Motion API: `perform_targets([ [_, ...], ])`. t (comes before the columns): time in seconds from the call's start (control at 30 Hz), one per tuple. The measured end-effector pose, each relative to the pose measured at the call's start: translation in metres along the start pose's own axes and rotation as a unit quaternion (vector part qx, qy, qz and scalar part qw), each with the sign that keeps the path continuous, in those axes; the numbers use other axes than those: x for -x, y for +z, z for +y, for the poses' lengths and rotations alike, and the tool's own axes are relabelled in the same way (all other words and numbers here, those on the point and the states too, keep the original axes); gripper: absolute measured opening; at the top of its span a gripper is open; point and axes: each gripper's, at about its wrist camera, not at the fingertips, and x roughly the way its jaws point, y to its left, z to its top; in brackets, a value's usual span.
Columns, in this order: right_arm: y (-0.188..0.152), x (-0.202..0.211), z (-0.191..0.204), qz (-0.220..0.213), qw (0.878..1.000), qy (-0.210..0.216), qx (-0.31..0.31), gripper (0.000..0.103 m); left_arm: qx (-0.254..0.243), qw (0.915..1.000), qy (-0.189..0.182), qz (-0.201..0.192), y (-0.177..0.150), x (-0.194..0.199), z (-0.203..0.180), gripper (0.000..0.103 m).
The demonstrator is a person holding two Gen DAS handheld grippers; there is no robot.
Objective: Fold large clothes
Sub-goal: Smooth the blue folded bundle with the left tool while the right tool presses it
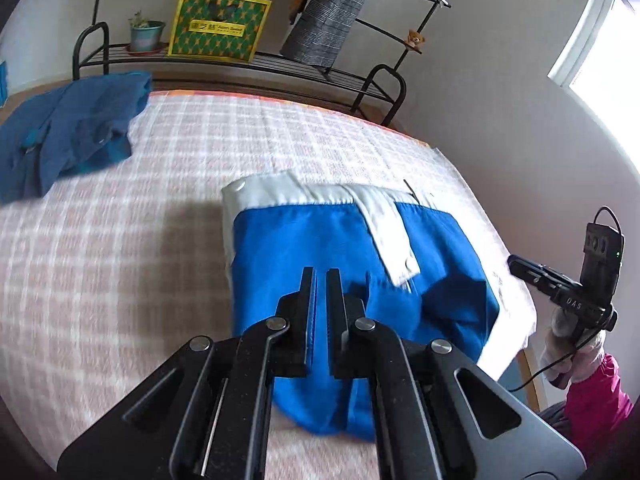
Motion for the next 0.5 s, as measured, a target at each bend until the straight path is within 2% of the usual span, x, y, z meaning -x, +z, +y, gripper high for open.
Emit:
perform_targets([
  [0.07,0.008,-0.025,-0.002,0.025,1.000,0.004,0.001,0.031,0.006,1.0000,-0.002,0.006,0.010,-0.018,-0.001,0.000],
  [0.17,0.014,-0.046,-0.007,0.048,0.999,-0.013,0.013,0.029,0.012,0.9995,0.007,0.028,0.014,-0.046,0.008,0.000],
  [0.27,0.009,-0.064,-0.024,0.082,0.996,-0.018,0.000,0.028,0.024,0.9972,0.024,0.067,0.002,-0.078,0.023,0.000],
  [0.33,0.002,-0.073,-0.027,0.102,0.995,-0.018,0.003,0.028,0.036,0.9951,0.015,0.091,-0.010,-0.092,0.033,0.000],
  [0.37,-0.002,-0.076,-0.024,0.107,0.994,-0.026,0.023,0.028,0.037,0.9948,0.008,0.095,-0.015,-0.096,0.035,0.000],
  [0.43,-0.012,-0.081,-0.021,0.112,0.991,-0.039,0.054,0.028,0.009,0.9962,0.007,0.087,-0.023,-0.097,0.033,0.001],
  [0.5,-0.010,-0.080,-0.025,0.114,0.992,-0.035,0.043,0.027,0.002,0.9963,0.009,0.086,-0.022,-0.092,0.031,0.001],
])
